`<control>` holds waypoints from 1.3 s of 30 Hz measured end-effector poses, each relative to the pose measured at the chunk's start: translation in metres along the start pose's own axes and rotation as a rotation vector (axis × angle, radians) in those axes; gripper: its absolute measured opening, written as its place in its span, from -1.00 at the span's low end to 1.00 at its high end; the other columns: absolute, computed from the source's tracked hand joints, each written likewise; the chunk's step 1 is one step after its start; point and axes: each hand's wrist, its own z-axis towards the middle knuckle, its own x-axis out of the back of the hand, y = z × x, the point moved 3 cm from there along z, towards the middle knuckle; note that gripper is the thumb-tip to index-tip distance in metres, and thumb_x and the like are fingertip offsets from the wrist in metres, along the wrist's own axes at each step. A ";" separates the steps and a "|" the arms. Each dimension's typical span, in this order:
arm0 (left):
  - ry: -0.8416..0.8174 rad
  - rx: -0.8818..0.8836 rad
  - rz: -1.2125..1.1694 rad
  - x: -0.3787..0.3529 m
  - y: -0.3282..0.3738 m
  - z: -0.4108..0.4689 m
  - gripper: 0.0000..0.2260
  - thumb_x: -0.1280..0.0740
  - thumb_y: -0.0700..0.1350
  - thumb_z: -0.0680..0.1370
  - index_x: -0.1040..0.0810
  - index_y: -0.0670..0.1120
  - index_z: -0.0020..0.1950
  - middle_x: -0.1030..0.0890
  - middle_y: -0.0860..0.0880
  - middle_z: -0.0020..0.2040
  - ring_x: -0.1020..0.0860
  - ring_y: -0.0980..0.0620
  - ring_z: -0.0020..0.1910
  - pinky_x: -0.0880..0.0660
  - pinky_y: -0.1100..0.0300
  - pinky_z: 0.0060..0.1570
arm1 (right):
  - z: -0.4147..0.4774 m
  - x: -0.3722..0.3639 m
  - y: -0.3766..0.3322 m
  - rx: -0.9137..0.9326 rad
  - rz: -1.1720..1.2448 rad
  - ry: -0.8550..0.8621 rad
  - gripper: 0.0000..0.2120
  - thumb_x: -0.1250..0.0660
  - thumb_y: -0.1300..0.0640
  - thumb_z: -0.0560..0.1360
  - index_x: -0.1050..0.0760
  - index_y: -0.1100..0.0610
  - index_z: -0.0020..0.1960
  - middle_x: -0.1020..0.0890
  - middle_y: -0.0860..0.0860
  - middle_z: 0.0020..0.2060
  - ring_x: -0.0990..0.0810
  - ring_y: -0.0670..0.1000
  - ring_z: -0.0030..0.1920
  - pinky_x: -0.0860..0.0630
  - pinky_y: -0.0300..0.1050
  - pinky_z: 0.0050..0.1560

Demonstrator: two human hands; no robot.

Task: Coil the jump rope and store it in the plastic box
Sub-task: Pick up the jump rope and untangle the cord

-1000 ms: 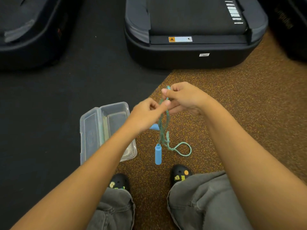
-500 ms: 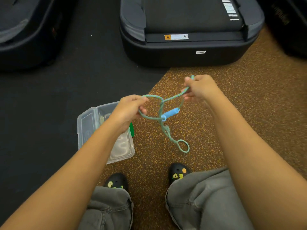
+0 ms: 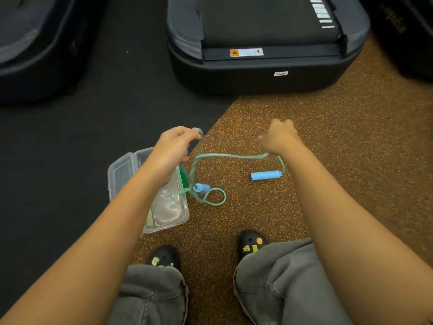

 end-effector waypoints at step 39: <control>-0.272 -0.188 -0.333 0.012 0.036 -0.010 -0.76 -0.13 -0.11 0.58 -0.53 -0.08 -0.21 -0.35 0.08 -0.46 -0.30 0.13 -0.44 -0.30 0.30 -0.36 | -0.049 -0.015 -0.066 0.761 0.478 -0.264 -0.74 -0.11 0.10 0.61 -0.54 0.18 0.01 -0.61 0.03 -0.22 -0.59 -0.16 -0.19 -0.48 -0.25 -0.06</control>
